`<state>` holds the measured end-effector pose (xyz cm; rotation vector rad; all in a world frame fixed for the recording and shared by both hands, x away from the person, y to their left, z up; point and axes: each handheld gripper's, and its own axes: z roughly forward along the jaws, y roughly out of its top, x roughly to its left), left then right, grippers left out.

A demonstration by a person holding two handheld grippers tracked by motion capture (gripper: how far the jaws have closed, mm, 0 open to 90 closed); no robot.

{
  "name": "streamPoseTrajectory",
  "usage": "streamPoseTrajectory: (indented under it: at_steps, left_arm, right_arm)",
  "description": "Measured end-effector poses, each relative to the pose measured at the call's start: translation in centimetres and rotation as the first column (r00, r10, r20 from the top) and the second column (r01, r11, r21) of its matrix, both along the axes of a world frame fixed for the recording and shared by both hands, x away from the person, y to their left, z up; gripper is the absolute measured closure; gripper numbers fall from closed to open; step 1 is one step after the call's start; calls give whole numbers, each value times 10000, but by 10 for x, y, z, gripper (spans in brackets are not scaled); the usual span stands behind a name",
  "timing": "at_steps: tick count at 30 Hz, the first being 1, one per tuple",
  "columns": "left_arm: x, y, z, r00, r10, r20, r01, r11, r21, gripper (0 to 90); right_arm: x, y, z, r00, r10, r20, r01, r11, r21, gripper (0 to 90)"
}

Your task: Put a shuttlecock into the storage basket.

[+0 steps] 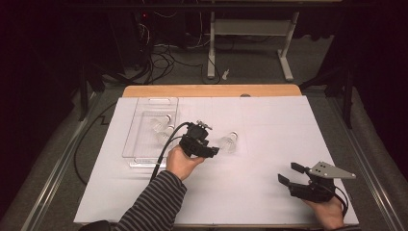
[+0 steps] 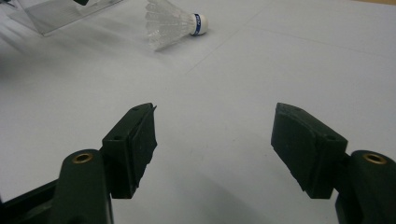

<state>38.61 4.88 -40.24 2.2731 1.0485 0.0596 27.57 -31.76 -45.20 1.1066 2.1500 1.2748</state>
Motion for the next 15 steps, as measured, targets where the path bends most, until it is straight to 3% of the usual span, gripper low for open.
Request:
streamPoseTrajectory:
  at_steps: [15]
  left_arm:
    - [13, -8, -2, 9996, 101, -269, -97, 9998, 157, 487]
  right_arm:
    - [0, 0, 0, 10000, 0, -26, -1, 10000, -16, 314]
